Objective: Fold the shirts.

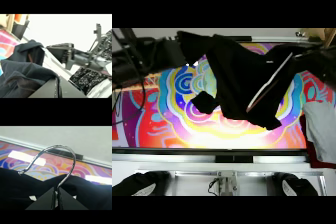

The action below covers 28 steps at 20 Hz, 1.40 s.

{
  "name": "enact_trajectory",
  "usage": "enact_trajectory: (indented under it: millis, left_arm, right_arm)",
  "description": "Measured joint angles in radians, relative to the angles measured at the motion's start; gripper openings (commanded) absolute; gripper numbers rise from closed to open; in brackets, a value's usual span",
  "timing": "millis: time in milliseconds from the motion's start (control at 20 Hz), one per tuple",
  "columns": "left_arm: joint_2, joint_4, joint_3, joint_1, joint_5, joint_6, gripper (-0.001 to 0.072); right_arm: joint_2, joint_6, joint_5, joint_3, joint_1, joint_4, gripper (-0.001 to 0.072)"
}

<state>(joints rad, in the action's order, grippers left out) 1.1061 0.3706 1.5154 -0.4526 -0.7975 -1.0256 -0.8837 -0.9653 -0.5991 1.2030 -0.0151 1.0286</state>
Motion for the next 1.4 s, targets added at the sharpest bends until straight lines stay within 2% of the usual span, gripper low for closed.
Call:
enact_trajectory:
  millis: [350,600,850,1400]
  left_arm:
    - [-0.004,0.047,0.023,-0.006,-0.134,-0.047,0.006]
    - [0.015,0.077,0.025,-0.025,-0.164,-0.071,0.0061]
    - [0.023,0.083,0.025,-0.032,-0.173,-0.074,0.0062]
    - [0.024,0.087,0.025,-0.032,-0.307,-0.121,0.0062]
  right_arm:
    - [-0.027,-0.143,0.086,0.0,-0.014,0.092,0.0066]
    - [-0.124,-0.205,0.169,0.0,-0.126,0.127,0.0065]
    - [-0.243,-0.326,0.316,0.0,-0.214,0.236,0.0065]
    - [-0.349,-0.386,0.556,0.0,-0.224,0.304,0.0065]
